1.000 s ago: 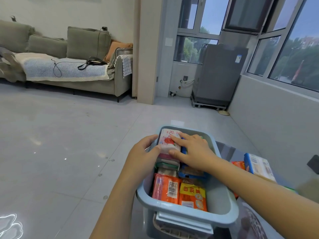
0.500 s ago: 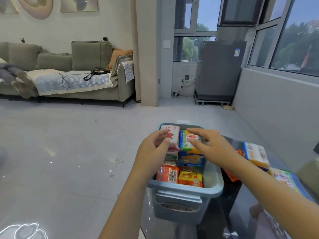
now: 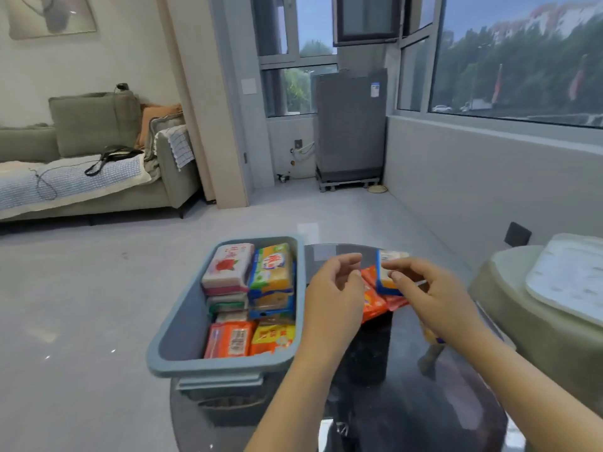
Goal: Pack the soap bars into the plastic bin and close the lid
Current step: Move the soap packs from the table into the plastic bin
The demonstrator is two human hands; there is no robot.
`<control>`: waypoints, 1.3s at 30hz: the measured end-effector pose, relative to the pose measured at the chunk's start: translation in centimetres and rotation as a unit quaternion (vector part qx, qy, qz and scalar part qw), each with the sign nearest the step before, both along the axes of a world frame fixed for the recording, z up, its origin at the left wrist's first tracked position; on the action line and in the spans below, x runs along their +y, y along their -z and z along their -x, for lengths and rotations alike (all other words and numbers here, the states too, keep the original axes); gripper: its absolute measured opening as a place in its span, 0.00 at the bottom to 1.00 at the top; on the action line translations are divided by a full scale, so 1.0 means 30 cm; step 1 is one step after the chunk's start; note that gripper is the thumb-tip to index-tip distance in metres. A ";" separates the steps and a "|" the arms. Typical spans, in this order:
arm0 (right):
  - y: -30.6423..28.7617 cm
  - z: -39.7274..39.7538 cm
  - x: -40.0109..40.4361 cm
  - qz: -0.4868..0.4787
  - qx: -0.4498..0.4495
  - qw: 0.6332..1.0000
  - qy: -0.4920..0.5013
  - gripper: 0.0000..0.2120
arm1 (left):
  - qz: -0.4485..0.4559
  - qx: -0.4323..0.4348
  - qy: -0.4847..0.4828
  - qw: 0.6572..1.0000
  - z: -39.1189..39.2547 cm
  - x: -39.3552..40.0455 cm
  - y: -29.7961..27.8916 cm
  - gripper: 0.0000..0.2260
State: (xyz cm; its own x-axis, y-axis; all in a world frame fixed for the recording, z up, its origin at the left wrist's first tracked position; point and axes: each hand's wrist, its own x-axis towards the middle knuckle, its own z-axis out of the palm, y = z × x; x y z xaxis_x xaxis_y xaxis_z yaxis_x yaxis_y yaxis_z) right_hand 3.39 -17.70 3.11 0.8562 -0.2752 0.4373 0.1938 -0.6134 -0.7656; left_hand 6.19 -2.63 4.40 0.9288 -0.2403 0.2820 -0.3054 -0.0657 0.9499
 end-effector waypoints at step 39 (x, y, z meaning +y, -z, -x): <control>0.251 -0.077 -0.367 -0.180 0.174 0.950 0.188 0.03 | -0.009 0.137 0.009 0.990 -0.108 -0.486 0.324 0.15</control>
